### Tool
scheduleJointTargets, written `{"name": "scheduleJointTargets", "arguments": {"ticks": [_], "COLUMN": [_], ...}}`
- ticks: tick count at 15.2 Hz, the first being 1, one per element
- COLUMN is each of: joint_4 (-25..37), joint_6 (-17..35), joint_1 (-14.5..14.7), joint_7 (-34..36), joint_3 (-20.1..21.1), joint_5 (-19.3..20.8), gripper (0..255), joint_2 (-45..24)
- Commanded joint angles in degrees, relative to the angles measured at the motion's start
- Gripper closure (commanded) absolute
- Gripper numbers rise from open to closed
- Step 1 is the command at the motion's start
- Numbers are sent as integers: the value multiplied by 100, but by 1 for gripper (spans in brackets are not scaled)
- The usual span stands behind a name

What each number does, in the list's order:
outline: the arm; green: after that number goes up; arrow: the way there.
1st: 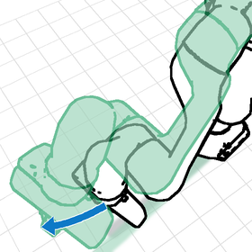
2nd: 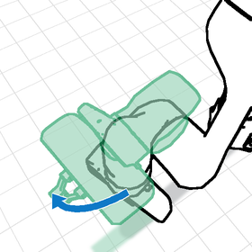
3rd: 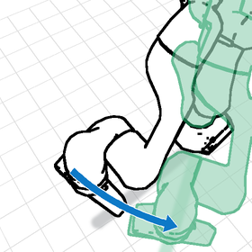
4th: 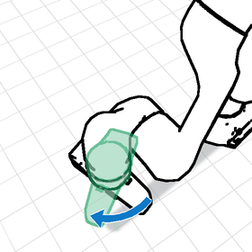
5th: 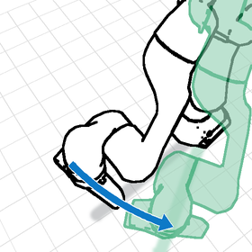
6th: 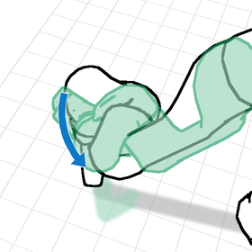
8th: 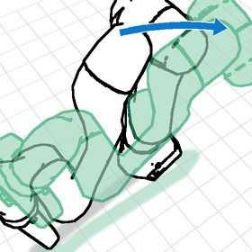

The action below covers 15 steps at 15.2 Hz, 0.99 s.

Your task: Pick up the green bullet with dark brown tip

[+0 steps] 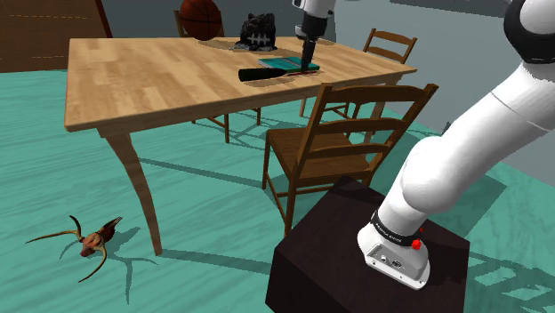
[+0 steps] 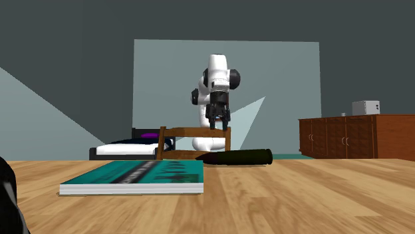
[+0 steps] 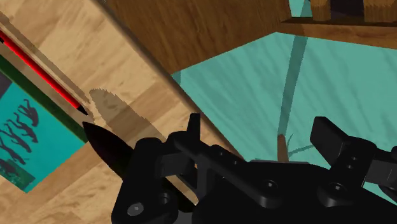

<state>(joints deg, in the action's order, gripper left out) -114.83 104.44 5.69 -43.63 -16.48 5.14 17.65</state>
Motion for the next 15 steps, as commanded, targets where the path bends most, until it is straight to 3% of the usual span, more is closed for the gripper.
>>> {"name": "scheduleJointTargets", "arguments": {"ticks": [1, 8, 12, 15], "joint_4": [532, 2578, 4136, 5635], "joint_6": [-17, -465, -1015, -1606], "joint_1": [85, 15, -280, -581], "joint_7": [-707, -2840, -3824, -4376], "joint_3": [-221, -537, -421, -233], "joint_5": [-187, -1056, -1510, -1764], "gripper": [0, 0, 0, 0], "joint_2": [-579, -2558, -3797, -4831]}}
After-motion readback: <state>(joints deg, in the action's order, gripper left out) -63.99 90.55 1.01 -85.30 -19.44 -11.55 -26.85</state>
